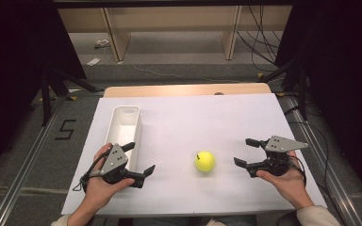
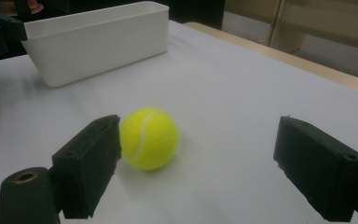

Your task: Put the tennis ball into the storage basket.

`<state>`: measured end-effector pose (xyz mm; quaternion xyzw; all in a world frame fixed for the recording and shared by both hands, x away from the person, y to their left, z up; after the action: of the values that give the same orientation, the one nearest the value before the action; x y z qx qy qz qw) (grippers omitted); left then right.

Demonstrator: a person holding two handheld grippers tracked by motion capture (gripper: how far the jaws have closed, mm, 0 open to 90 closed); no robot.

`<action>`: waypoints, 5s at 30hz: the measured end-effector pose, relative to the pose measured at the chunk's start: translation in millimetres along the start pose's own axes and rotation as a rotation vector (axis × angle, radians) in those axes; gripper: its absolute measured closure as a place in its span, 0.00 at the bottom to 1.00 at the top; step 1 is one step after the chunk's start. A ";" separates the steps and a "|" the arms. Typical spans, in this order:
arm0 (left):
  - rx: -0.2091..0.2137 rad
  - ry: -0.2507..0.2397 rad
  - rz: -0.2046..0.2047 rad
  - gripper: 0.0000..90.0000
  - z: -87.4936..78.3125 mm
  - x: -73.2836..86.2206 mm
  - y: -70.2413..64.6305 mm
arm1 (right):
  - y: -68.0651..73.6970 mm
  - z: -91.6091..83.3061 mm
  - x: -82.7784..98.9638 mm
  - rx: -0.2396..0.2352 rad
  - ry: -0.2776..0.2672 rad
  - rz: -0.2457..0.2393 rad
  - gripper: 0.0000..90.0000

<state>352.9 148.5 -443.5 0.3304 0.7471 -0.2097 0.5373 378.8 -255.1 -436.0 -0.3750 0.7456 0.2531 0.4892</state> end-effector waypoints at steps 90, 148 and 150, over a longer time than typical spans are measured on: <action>0.007 -0.016 0.005 0.00 -2.9 -2.6 -3.2 | 33.5 121.2 7.2 -0.180 0.279 -0.078 0.17; 0.011 -0.015 0.003 0.00 -3.1 -2.4 -3.6 | 33.5 131.5 12.2 -0.170 0.328 -0.095 0.30; 0.010 -0.016 0.002 0.00 -3.1 -2.5 -3.6 | 33.8 130.6 10.1 -0.171 0.317 -0.092 0.30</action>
<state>348.8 147.5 -440.2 0.3321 0.7413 -0.2158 0.5418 419.6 -141.0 -496.3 -0.4841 0.7712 0.2304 0.3433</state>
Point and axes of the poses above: each handheld gripper's, and its own axes: z roughly forward along the jaws, x roughly out of its underside, y roughly to its left, the point moved 4 cm from there along z, roughly forward along the jaws, and after that the axes turned 1 degree about -z, right-handed, at the moved point
